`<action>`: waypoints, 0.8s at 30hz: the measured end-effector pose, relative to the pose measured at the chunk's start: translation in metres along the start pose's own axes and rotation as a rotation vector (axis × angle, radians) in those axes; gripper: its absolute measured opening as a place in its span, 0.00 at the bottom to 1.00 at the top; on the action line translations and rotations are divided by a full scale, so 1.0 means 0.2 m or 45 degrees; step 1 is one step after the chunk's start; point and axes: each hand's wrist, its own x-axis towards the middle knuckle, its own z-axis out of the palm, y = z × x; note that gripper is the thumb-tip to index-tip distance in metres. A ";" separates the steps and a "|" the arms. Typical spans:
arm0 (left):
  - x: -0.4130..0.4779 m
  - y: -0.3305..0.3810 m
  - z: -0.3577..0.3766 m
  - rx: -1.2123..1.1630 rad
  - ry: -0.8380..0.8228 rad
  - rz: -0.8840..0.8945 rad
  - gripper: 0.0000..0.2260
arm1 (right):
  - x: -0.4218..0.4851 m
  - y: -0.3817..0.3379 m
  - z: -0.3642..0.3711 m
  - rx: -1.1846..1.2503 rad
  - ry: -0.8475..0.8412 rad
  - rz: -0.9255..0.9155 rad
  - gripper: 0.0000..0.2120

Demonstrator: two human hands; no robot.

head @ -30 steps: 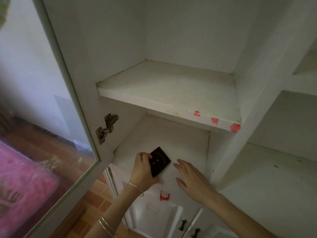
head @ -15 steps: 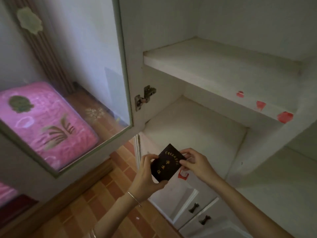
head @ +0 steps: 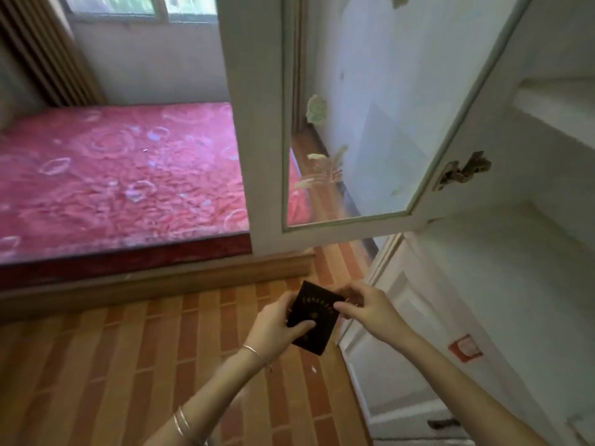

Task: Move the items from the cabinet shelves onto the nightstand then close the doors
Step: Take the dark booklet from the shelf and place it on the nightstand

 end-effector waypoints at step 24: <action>-1.61 -1.17 -1.61 -0.020 0.820 -0.578 0.07 | 0.15 -1.30 2.32 -0.315 -0.833 -0.612 0.11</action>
